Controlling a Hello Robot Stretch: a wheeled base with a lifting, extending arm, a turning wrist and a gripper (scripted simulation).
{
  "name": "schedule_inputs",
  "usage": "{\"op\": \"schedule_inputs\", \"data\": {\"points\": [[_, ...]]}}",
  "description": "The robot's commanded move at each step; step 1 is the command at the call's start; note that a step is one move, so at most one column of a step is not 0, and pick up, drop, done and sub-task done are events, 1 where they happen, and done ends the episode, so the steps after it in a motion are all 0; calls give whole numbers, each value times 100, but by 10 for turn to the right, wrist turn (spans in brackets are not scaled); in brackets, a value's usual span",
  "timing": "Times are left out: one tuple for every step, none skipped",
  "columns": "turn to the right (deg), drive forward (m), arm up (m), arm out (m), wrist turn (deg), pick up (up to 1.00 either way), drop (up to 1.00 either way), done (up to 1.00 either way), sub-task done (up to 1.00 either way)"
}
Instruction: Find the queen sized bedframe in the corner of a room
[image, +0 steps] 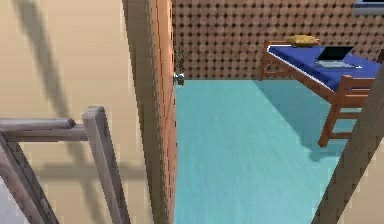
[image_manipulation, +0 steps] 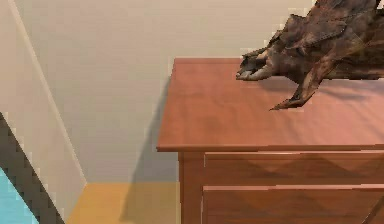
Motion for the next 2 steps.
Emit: {"op": "schedule_inputs", "data": {"points": [[0,15,0,0,0,0,0,0,0],[330,0,0,0,0,0,0,0,0]]}}
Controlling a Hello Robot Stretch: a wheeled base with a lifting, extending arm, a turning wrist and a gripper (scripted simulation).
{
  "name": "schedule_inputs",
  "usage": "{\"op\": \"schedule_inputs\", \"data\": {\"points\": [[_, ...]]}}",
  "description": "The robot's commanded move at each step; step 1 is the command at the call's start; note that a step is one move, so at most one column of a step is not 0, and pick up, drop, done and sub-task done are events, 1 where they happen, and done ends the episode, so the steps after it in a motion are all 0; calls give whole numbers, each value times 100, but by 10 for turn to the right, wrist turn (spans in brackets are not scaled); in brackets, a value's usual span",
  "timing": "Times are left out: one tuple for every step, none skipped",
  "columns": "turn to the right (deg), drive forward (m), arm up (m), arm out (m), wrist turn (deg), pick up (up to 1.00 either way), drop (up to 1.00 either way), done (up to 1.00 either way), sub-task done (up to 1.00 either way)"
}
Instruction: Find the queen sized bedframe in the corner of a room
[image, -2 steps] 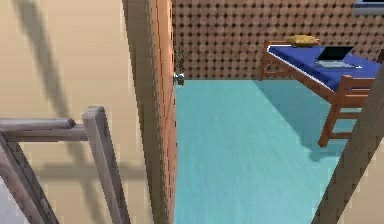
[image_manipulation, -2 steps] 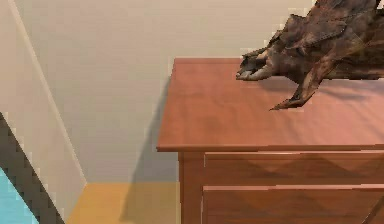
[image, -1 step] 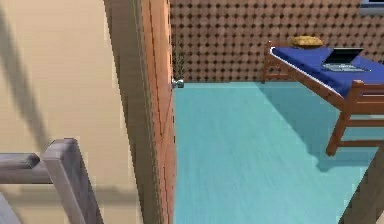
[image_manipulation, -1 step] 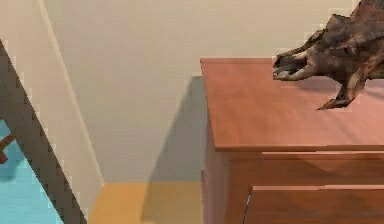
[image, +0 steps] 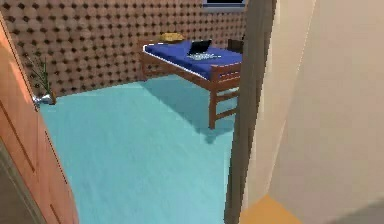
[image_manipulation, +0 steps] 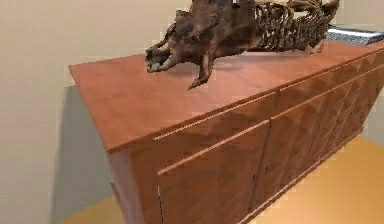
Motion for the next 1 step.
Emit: {"op": "schedule_inputs", "data": {"points": [[0,75,0,0,0,0,0,0,0]]}}
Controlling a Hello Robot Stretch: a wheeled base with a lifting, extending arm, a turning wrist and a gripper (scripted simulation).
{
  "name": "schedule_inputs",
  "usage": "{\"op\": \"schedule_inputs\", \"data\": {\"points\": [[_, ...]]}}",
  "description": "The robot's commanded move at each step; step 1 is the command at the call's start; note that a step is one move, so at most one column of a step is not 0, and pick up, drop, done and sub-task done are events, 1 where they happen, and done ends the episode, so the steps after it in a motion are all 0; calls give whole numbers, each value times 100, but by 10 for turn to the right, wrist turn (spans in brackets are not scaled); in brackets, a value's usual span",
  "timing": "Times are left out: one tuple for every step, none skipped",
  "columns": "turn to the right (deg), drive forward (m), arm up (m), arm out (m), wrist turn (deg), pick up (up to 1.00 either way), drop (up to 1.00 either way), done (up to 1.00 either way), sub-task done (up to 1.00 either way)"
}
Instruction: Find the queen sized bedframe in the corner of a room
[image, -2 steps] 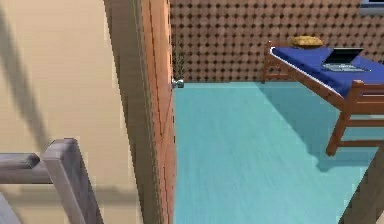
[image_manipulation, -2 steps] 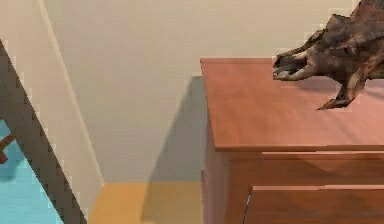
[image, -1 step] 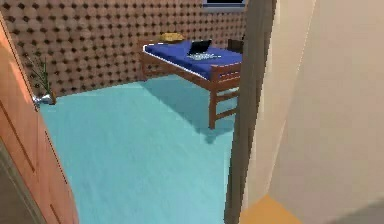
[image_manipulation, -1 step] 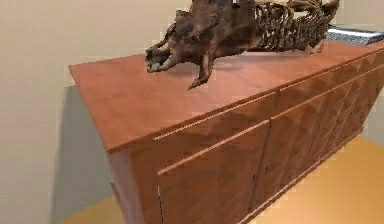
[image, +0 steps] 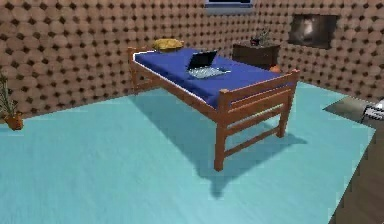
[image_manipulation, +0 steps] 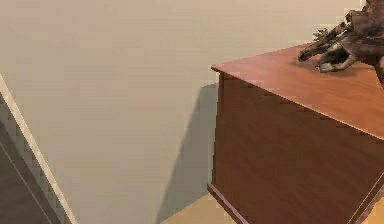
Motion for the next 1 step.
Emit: {"op": "schedule_inputs", "data": {"points": [[30,0,0,0,0,0,0,0,0]]}}
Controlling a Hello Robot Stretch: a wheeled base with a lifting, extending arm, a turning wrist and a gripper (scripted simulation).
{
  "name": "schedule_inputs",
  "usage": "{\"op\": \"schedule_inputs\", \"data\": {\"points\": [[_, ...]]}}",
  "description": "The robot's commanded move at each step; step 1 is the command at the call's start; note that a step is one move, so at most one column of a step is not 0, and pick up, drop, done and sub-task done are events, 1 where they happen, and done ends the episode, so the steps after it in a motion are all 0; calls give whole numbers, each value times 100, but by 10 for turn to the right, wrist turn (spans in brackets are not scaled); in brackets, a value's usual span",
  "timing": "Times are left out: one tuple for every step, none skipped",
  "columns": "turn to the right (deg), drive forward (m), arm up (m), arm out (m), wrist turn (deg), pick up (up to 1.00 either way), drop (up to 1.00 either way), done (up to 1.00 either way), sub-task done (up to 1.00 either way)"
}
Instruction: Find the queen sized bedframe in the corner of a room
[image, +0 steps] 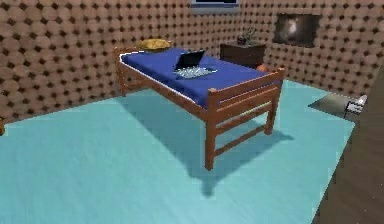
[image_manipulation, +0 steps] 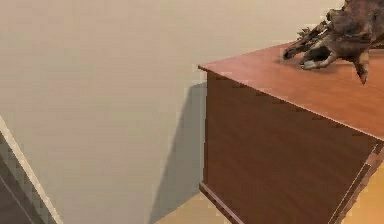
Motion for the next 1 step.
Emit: {"op": "schedule_inputs", "data": {"points": [[0,40,0,0,0,0,0,0,0]]}}
